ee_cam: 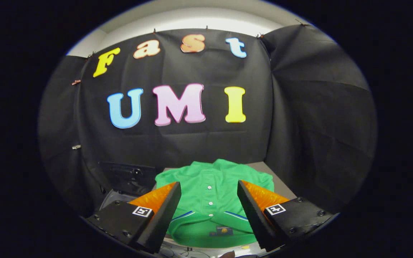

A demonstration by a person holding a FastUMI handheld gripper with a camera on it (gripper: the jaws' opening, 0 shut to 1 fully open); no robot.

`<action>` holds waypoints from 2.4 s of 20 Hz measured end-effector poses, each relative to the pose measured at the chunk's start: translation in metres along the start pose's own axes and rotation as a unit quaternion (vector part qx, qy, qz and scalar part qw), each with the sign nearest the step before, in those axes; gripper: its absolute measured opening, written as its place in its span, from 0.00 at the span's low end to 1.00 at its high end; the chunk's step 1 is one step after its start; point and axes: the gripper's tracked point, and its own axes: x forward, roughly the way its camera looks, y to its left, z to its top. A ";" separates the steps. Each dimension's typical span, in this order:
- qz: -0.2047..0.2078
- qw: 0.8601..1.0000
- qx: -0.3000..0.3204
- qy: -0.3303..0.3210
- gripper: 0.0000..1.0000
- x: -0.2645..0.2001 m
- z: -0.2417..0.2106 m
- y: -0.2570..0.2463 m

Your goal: Put the clothes into the washing machine and then close the washing machine lid.

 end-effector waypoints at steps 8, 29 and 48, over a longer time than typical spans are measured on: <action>-0.009 0.985 0.010 0.171 0.99 0.087 -0.066 -0.004; 0.113 0.987 0.067 0.088 0.06 0.032 0.080 0.088; 0.244 0.953 0.039 0.177 0.06 0.044 -0.065 0.376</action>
